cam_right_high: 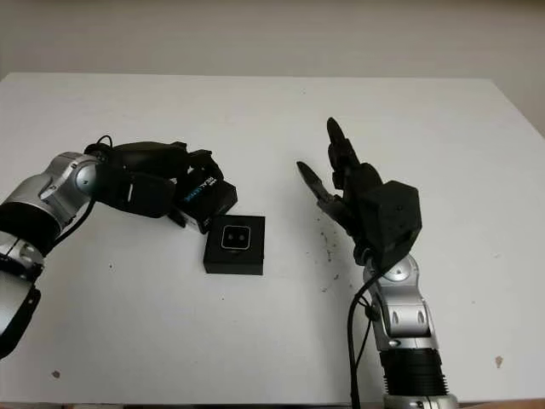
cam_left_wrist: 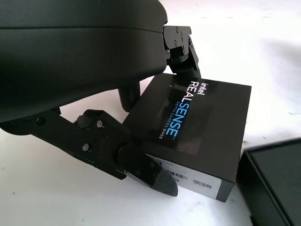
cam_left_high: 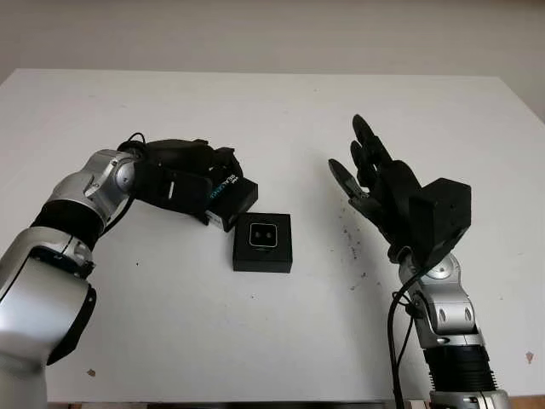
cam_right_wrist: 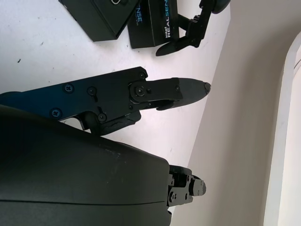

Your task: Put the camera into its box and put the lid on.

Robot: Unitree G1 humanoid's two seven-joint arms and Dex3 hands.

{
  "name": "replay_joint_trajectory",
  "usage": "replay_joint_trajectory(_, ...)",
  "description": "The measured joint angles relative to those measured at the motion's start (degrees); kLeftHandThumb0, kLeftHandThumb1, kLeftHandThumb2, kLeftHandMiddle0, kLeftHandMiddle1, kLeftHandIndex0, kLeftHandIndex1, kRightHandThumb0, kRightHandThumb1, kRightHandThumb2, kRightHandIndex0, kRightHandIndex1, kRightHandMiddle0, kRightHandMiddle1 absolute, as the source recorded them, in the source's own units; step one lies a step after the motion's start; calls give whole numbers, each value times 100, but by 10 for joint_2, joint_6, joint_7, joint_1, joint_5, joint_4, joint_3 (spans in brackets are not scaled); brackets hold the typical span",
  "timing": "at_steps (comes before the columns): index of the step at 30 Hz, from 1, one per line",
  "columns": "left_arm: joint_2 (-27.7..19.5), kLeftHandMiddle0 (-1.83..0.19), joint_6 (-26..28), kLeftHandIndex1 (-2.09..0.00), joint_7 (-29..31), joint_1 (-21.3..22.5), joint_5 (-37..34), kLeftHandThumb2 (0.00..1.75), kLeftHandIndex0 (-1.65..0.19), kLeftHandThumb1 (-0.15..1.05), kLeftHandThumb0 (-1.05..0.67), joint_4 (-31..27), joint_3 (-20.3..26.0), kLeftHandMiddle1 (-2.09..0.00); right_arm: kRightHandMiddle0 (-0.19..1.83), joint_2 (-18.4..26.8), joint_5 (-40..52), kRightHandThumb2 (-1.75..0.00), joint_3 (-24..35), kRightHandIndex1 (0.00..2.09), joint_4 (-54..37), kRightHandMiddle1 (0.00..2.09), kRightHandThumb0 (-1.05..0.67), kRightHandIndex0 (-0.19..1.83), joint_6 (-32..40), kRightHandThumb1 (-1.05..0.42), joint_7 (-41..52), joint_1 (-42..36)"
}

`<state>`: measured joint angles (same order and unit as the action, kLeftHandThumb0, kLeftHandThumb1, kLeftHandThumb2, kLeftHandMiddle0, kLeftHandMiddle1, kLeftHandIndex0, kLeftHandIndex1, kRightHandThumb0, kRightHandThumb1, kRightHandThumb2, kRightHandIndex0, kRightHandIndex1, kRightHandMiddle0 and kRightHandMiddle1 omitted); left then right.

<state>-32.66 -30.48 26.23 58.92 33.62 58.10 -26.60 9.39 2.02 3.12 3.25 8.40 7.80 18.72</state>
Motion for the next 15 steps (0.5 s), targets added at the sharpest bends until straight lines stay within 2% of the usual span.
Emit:
replay_joint_trajectory(6, -7, -54, 11, -209, 6, -10, 1, 13, -28, 105, -37, -22, 3, -209, -4, 0, 4, -23, 0, 5, -12, 5, -49, -6, 10, -105, -1, -1)
replay_joint_trajectory(11, -7, -54, 48, -209, 20, -15, -4, 15, -31, 105, -36, -40, 8, -209, -3, 0, -3, -22, -3, 5, -14, 5, -51, -6, 10, -105, 0, -4)
replay_joint_trajectory(15, -6, -65, 99, -209, 24, -39, -31, 15, -43, 105, -31, -75, 33, -209, -1, 0, -3, -21, -3, 6, -16, 6, -53, -5, 19, -105, 0, -6)
